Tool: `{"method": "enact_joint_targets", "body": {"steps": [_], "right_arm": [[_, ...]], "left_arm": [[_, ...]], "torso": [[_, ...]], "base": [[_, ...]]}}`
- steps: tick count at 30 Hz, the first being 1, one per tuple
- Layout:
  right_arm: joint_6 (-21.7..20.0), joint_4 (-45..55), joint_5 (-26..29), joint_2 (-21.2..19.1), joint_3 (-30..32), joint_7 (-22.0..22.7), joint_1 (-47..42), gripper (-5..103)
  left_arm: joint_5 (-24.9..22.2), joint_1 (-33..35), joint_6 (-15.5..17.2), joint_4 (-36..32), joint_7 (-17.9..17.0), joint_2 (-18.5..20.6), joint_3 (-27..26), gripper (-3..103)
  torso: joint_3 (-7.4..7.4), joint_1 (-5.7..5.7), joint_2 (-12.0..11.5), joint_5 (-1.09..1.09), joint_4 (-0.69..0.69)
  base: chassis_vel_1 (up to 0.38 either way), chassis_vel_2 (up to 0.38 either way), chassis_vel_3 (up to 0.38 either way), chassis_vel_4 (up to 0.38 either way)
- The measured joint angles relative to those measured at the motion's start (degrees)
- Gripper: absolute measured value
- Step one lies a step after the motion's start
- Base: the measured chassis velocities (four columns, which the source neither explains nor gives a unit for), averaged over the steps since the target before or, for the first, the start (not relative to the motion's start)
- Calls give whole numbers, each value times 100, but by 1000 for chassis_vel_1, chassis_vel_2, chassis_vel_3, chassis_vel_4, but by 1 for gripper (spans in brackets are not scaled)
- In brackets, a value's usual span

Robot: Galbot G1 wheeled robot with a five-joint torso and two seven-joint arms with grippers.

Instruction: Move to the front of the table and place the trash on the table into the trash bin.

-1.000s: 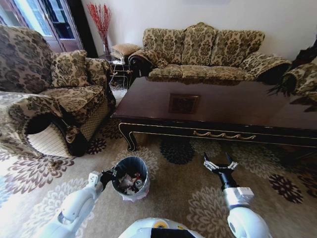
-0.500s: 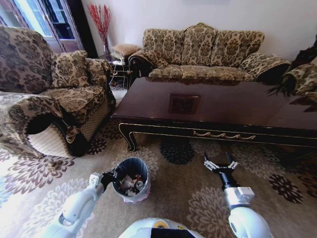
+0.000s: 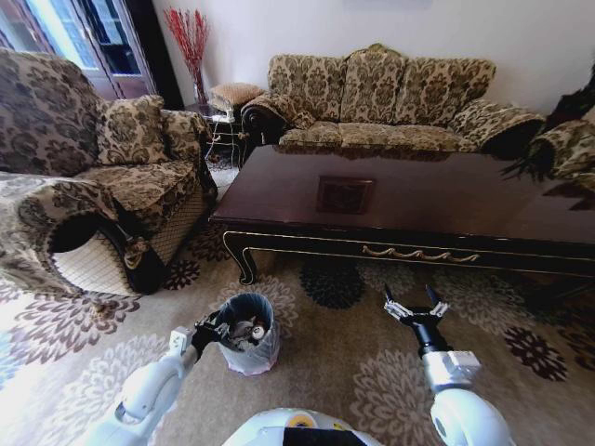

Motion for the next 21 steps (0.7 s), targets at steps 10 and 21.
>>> {"method": "enact_joint_targets", "body": {"steps": [10,21], "right_arm": [[-163,526,-61,130,-53,62,-54,100],[-782,881,-156,193,-74,121,-200,100]], "left_arm": [[-78,-109,-1107,-775,-1138,-719,-496,97],[512,328,-1016,-1937,-1447,-1643,-350,100]], "torso": [[5,0,7,1,0],[8,-1,11,1,0]], "base": [[0,0,0,0],[0,0,0,0]]}}
